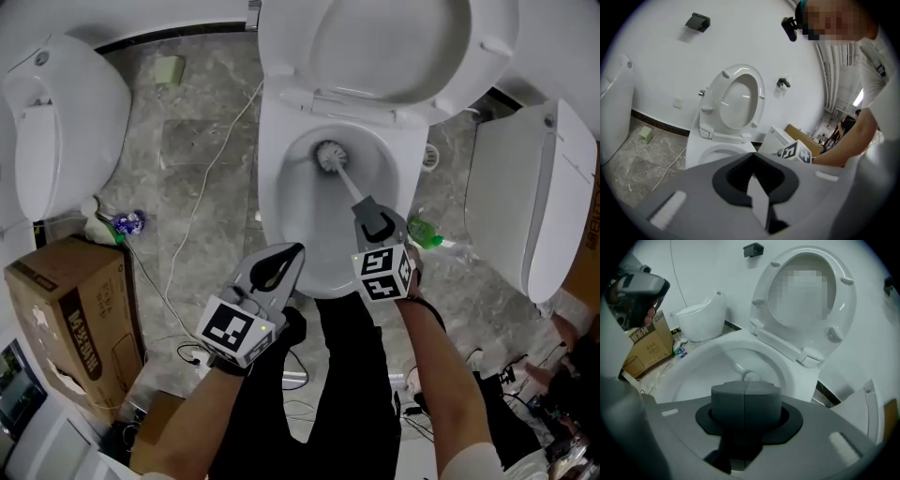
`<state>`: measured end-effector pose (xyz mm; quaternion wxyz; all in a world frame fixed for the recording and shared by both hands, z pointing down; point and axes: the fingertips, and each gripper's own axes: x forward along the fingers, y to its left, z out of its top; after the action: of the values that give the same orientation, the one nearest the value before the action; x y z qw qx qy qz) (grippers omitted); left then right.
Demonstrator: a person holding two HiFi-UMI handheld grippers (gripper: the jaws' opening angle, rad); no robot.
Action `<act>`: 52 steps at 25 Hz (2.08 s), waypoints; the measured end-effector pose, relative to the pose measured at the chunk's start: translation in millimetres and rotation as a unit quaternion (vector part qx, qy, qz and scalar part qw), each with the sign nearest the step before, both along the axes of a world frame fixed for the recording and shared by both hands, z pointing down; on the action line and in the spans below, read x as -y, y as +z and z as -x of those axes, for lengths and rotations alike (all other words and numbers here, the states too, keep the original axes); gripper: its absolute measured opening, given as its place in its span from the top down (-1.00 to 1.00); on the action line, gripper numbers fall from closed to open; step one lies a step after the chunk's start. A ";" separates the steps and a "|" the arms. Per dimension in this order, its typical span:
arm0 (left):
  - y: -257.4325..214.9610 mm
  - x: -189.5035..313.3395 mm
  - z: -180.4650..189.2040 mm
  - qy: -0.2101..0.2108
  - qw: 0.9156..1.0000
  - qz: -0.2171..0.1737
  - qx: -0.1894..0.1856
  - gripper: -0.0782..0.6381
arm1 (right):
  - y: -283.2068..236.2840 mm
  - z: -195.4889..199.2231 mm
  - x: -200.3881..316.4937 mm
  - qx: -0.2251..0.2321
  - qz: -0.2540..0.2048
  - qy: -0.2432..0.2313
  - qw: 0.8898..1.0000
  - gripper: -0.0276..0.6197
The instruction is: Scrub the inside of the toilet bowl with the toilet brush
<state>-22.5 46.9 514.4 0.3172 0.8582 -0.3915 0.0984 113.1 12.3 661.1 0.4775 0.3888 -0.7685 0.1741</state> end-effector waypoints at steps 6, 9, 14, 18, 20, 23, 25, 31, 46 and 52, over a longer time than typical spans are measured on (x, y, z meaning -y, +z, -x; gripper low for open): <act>-7.0 9.2 -2.8 -0.004 1.000 -0.004 -0.008 0.77 | -5.9 -39.1 -6.2 -0.048 0.006 -0.010 0.999 0.41; -13.3 8.2 -3.7 -0.003 1.000 -0.006 -0.009 0.77 | -9.5 -39.0 -22.8 -0.056 0.019 -0.017 0.998 0.41; -19.3 4.3 -3.3 -0.003 1.000 -0.010 -0.011 0.77 | -8.3 -25.8 -56.9 -0.042 0.047 -0.011 0.998 0.41; -18.7 -3.3 -1.4 -0.003 1.000 -0.007 -0.010 0.77 | -12.0 -5.9 -82.3 -0.018 0.061 0.015 0.998 0.41; -16.8 -7.3 -0.3 -0.004 1.000 -0.004 -0.011 0.77 | -11.4 4.4 -86.4 -0.010 0.061 0.030 0.998 0.41; -14.3 -9.0 0.3 -0.002 1.000 -0.004 -0.010 0.77 | -4.6 16.6 -78.9 -0.002 0.055 0.046 0.997 0.41; -11.5 -8.2 0.3 0.000 1.000 -0.006 -0.009 0.77 | 1.4 22.4 -69.0 -0.005 0.051 0.046 0.998 0.41; -0.6 -1.2 3.6 0.000 1.000 -0.014 -0.005 0.77 | 30.2 22.1 -44.0 -0.030 0.054 0.047 0.997 0.41; 11.7 10.4 5.3 -0.009 1.000 -0.017 -0.010 0.77 | 68.6 34.2 -10.1 -0.081 0.052 0.008 0.995 0.41; -11.8 1.2 -1.1 -0.002 1.000 -0.015 -0.013 0.77 | 43.6 34.2 -24.8 -0.071 0.062 0.017 0.995 0.41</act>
<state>-21.4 45.6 502.5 0.3098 0.8631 -0.3905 0.0810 78.9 37.1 704.7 0.5509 0.3829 -0.7137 0.2015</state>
